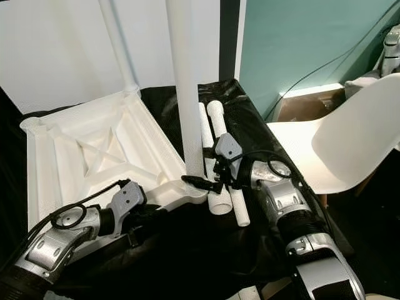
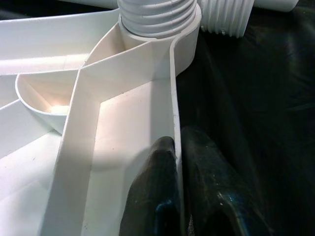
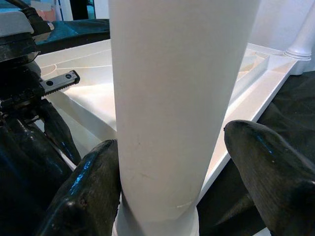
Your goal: Building children table
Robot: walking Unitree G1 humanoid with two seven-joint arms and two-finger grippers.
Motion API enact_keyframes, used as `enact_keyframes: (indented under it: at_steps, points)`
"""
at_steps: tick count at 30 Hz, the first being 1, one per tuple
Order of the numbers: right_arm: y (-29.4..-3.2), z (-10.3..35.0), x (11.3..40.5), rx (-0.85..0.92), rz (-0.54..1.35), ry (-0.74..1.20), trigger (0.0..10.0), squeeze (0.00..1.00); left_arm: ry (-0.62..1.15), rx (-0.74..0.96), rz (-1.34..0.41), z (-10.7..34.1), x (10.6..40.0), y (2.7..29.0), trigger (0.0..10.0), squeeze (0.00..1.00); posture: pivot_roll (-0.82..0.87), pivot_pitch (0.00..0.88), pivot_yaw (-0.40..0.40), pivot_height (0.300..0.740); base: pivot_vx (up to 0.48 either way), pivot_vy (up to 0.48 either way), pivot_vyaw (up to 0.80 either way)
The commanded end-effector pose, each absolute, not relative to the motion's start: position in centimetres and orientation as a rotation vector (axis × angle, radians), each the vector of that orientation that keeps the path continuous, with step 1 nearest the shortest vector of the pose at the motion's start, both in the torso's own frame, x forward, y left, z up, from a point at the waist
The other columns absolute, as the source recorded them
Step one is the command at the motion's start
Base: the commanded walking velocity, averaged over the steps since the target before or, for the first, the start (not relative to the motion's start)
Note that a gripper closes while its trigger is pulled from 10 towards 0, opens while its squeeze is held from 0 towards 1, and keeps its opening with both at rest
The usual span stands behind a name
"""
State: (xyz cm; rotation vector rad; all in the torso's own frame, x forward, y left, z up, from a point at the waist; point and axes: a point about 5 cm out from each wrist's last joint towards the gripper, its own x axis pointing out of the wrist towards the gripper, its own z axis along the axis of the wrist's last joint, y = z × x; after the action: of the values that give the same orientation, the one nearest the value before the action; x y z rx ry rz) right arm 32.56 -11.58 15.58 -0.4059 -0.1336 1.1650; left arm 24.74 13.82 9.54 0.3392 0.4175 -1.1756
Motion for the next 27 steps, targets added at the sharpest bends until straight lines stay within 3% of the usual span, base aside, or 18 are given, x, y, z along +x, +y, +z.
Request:
enact_keyframes:
  at_steps: [1, 2, 3, 4, 11, 12, 13, 16, 17, 20, 23, 24, 25, 27]
  points:
    - [-11.9, 15.1, 32.4, -0.406, 1.164, -0.116, 10.0, 0.0, 0.667, 0.223, -1.386, 5.8, 21.2, 13.9, 8.2, 0.0, -0.01, 0.0, 0.046, 0.74, 0.0, 0.0, 0.0]
    - [-11.9, 15.1, 32.4, -0.406, 1.164, -0.116, 10.0, 0.0, 0.667, 0.223, -1.386, 5.8, 21.2, 13.9, 8.2, 0.0, -0.01, 0.0, 0.046, 0.74, 0.0, 0.0, 0.0]
    - [-11.9, 15.0, 32.2, -0.413, 1.178, -0.113, 10.0, 0.0, 0.673, 0.216, -1.387, 5.8, 21.1, 14.0, 4.4, 0.0, -0.01, 0.0, 0.045, 0.74, 0.0, 0.0, 0.0]
    - [-11.9, 15.1, 32.2, -0.421, 1.193, -0.111, 10.0, 0.0, 0.682, 0.189, -1.388, 6.0, 20.9, 14.3, 0.0, 0.0, -0.01, 0.0, 0.041, 0.74, 0.0, 0.0, 0.0]
    - [-11.8, 15.2, 32.2, -0.418, 1.198, -0.112, 10.0, 0.0, 0.682, 0.197, -1.378, 5.9, 20.8, 14.4, 0.0, 0.0, 0.0, 0.0, 0.034, 0.74, 0.0, 0.0, 0.0]
    - [-11.6, 15.1, 32.1, -0.411, 1.207, -0.111, 10.0, 0.0, 0.678, 0.215, -1.362, 5.7, 20.9, 14.3, 2.2, 0.0, 0.0, 0.0, 0.032, 0.74, 0.0, 0.0, 0.0]
    - [-11.4, 14.7, 31.5, -0.385, 1.246, -0.1, 2.5, 0.0, 0.671, 0.232, -1.335, 5.6, 21.1, 14.2, 10.0, 0.0, 0.0, 0.0, 0.032, 0.74, 0.0, 0.0, 0.0]
    - [-11.3, 14.6, 31.4, -0.376, 1.26, -0.096, 2.5, 0.0, 0.669, 0.233, -1.329, 5.6, 21.2, 14.2, 10.0, 0.0, 0.0, 0.0, 0.032, 0.74, 0.0, 0.0, 0.0]
    - [-11.2, 14.3, 31.0, -0.371, 1.28, -0.081, 0.0, 0.0, 0.668, 0.242, -1.324, 5.5, 21.3, 14.2, 10.0, 0.0, 0.0, 0.0, 0.03, 0.74, 0.0, 0.0, 0.0]
    - [-11.1, 13.8, 30.7, -0.357, 1.292, -0.061, 0.0, 0.0, 0.667, 0.247, -1.317, 5.5, 21.4, 14.3, 10.0, 0.0, 0.0, 0.0, 0.031, 0.74, 0.0, 0.0, 0.0]
    - [-10.2, 13.0, 30.0, -0.212, 1.198, -0.072, 0.0, 0.0, 0.662, 0.248, -1.303, 5.5, 21.6, 14.2, 10.0, 0.0, -0.01, 0.0, 0.033, 0.74, 0.0, 0.0, 0.0]
    - [-9.8, 12.9, 29.9, -0.156, 1.14, -0.087, 0.0, 0.0, 0.66, 0.246, -1.3, 5.6, 21.6, 14.2, 10.0, 0.0, -0.01, 0.0, 0.033, 0.74, 0.0, 0.0, 0.0]
    - [-9.4, 12.5, 30.3, -0.048, 0.869, -0.158, 0.0, 0.0, 0.656, 0.242, -1.298, 5.6, 21.7, 14.1, 10.0, 0.0, -0.01, 0.0, 0.037, 0.74, 0.0, 0.0, 0.0]
    - [-9.4, 12.5, 30.3, -0.048, 0.869, -0.158, 0.0, 0.0, 0.656, 0.242, -1.298, 5.6, 21.7, 14.1, 10.0, 0.0, -0.01, 0.0, 0.037, 0.74, 0.0, 0.0, 0.0]
